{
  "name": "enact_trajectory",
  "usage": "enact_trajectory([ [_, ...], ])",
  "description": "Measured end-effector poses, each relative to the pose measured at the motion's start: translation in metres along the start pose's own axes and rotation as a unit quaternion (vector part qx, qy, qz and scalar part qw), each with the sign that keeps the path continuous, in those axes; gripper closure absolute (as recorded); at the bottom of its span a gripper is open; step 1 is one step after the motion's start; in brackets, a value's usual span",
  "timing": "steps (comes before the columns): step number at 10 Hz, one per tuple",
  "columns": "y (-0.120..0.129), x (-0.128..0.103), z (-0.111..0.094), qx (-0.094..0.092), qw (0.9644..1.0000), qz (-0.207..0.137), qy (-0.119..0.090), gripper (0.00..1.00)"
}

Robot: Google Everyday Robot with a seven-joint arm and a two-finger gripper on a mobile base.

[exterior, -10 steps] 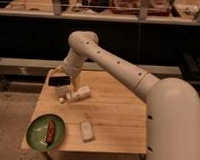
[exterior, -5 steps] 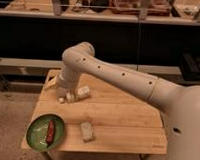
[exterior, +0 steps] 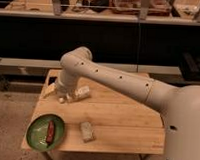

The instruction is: Drag the ceramic bowl in a circle

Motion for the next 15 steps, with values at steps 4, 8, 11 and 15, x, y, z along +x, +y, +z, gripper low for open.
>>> enact_trajectory([
  [4, 0.029, -0.040, 0.044, -0.019, 0.9904, -0.117, -0.072, 0.20],
  [8, 0.030, -0.043, 0.049, -0.016, 0.9903, -0.116, -0.074, 0.20],
  [11, 0.031, -0.056, 0.092, 0.023, 0.9934, -0.080, -0.080, 0.20],
  [15, 0.039, -0.053, 0.121, 0.032, 0.9955, -0.066, -0.061, 0.27],
])
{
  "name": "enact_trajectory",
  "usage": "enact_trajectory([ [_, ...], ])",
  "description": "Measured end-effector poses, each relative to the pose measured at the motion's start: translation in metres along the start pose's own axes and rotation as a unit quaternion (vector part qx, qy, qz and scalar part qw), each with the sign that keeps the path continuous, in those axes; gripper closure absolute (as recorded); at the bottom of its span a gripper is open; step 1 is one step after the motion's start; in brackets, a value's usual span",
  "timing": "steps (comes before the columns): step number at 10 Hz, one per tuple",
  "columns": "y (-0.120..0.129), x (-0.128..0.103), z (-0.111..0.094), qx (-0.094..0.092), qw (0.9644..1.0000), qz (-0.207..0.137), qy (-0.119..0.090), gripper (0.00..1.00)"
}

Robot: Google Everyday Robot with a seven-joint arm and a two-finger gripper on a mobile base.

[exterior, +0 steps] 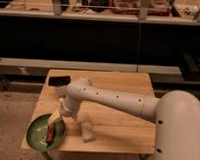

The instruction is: Drag the ceramic bowl in a circle

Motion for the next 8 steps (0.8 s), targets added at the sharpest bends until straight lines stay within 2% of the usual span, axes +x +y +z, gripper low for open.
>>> enact_trajectory([
  [1, 0.002, -0.001, 0.006, 0.001, 1.0000, -0.002, 0.002, 0.37],
  [2, 0.004, -0.003, 0.013, 0.003, 1.0000, -0.006, 0.003, 0.41],
  [4, 0.006, -0.002, 0.020, 0.003, 0.9999, -0.011, 0.006, 0.42],
  [8, 0.017, -0.001, 0.031, -0.026, 0.9994, -0.022, -0.002, 0.42],
])
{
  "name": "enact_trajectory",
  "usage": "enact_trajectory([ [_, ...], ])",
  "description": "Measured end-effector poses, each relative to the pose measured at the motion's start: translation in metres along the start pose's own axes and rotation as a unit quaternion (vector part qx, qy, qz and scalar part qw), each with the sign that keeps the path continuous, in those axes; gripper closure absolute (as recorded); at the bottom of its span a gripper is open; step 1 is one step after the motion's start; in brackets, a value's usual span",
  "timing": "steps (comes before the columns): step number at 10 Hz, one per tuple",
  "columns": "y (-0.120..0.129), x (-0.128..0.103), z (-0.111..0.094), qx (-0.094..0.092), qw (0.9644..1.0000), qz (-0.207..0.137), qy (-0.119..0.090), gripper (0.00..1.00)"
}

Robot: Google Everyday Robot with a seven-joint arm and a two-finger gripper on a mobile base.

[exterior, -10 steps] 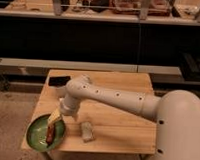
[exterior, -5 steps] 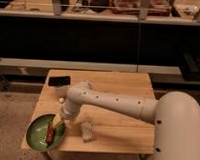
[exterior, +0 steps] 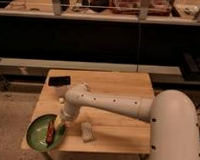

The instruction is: Drag the ceramic bowl in a circle

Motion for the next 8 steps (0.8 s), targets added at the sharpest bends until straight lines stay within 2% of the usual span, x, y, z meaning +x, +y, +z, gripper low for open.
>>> enact_trajectory([
  [2, 0.0013, 0.0007, 0.0008, -0.002, 1.0000, 0.007, -0.001, 0.42],
  [3, 0.0001, 0.0020, 0.0010, 0.000, 0.9999, 0.012, 0.000, 0.48],
  [4, -0.0005, 0.0035, 0.0005, 0.004, 0.9999, 0.016, 0.001, 0.60],
  [5, -0.0007, 0.0044, 0.0001, 0.006, 0.9998, 0.019, 0.002, 0.67],
  [6, -0.0010, 0.0051, 0.0006, 0.007, 0.9998, 0.021, 0.002, 0.71],
  [8, -0.0018, 0.0049, 0.0033, 0.012, 0.9996, 0.024, -0.001, 0.72],
])
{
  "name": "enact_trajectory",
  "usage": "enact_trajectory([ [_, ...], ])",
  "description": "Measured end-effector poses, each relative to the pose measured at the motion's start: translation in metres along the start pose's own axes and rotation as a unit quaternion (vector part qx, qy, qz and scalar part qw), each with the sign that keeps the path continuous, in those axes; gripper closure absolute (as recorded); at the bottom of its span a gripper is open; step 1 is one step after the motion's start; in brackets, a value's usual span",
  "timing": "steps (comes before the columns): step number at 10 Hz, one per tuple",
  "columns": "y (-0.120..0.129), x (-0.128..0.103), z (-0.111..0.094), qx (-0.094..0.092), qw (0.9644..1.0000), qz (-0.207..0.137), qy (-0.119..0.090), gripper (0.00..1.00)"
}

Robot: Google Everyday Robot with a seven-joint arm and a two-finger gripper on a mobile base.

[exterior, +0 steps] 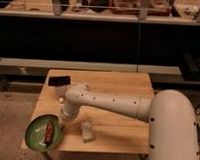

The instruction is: Drag the ceramic bowl in a circle

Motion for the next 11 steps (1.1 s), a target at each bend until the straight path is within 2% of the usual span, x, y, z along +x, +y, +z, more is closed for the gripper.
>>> enact_trajectory([
  [2, 0.001, 0.000, 0.001, 0.005, 1.0000, 0.005, -0.003, 0.80],
  [3, 0.006, -0.001, -0.007, 0.012, 0.9999, 0.012, 0.000, 0.93],
  [5, 0.016, -0.016, -0.026, 0.019, 0.9996, 0.023, -0.004, 1.00],
  [7, 0.031, -0.052, -0.035, 0.014, 0.9988, 0.027, -0.037, 1.00],
  [9, 0.052, -0.086, -0.033, 0.006, 0.9961, 0.043, -0.077, 1.00],
  [11, 0.075, -0.098, -0.034, -0.006, 0.9929, 0.073, -0.094, 1.00],
])
